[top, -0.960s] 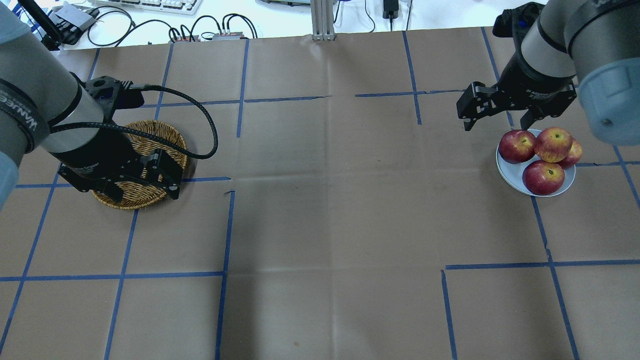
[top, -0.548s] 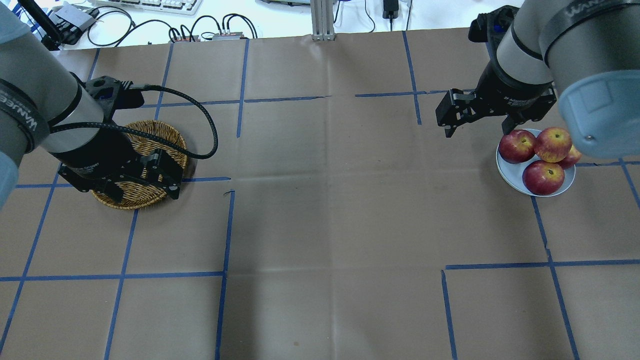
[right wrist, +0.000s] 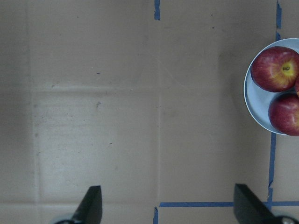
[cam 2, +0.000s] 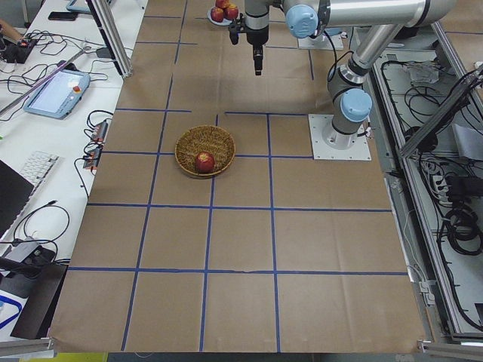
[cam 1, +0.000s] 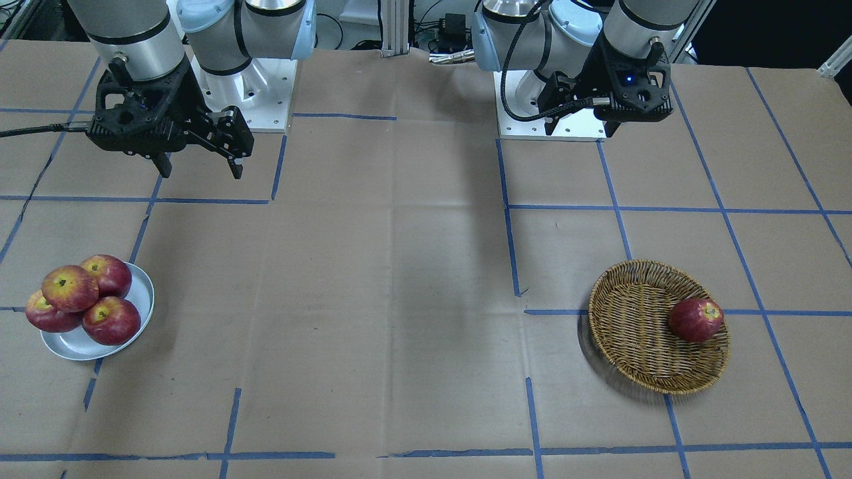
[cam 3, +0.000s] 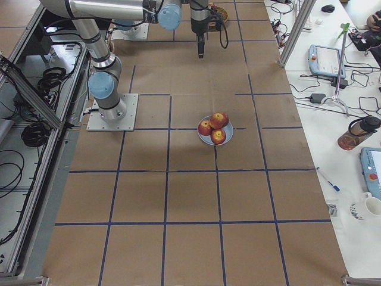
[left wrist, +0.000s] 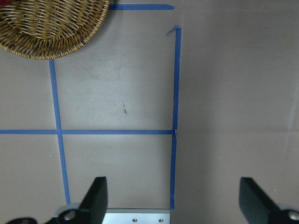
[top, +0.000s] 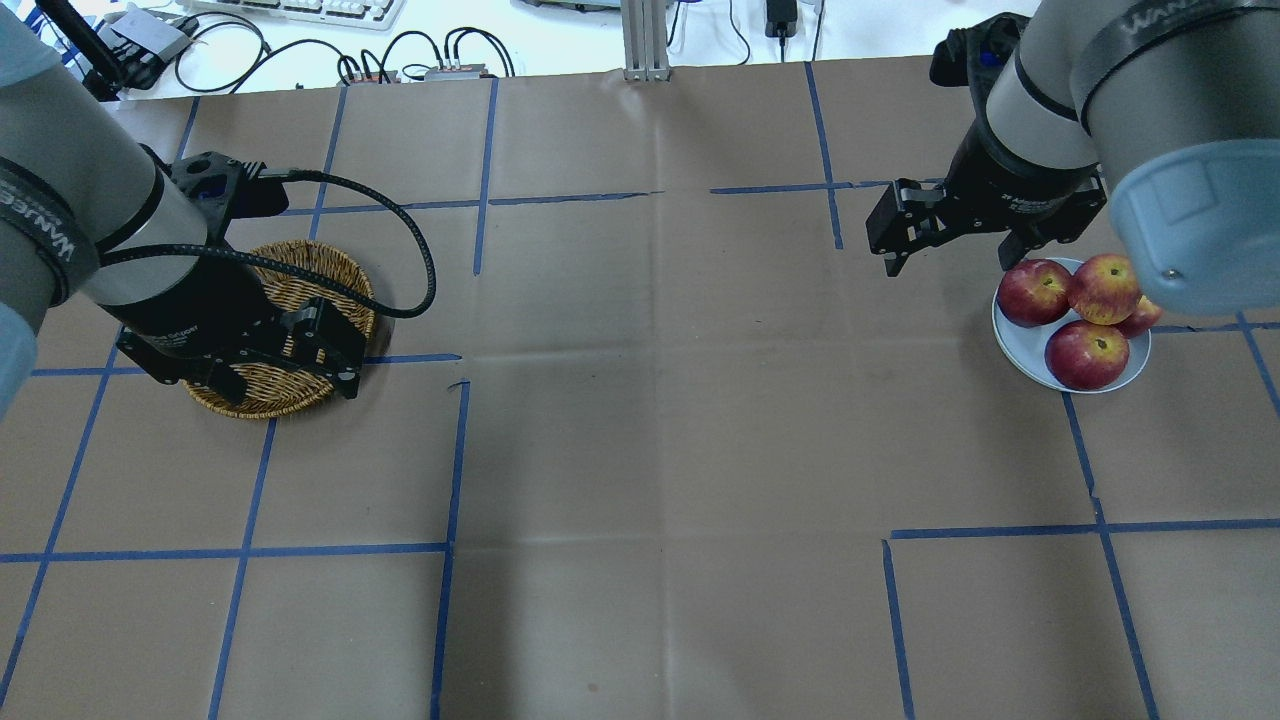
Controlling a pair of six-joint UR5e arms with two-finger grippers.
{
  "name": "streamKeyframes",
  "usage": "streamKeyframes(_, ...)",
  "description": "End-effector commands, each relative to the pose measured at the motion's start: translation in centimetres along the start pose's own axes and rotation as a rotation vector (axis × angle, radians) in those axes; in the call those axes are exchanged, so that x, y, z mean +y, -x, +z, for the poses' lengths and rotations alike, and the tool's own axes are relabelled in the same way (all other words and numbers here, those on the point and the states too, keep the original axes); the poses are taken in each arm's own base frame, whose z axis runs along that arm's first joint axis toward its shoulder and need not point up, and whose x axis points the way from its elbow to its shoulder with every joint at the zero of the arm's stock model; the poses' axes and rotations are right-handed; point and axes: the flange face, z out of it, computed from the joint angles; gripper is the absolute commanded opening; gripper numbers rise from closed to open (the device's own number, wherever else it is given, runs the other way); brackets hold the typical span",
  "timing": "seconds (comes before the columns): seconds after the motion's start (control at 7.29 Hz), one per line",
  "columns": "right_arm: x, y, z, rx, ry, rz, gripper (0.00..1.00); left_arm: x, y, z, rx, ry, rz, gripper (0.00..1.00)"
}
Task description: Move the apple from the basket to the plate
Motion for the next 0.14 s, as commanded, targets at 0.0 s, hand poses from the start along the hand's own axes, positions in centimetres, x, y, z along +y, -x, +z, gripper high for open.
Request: streamKeyframes(0.0, -0.02, -0.02, 0.07, 0.000, 0.003, 0.000, 1.00, 0.00, 0.00, 0.00, 0.000, 0.000, 0.000, 0.99)
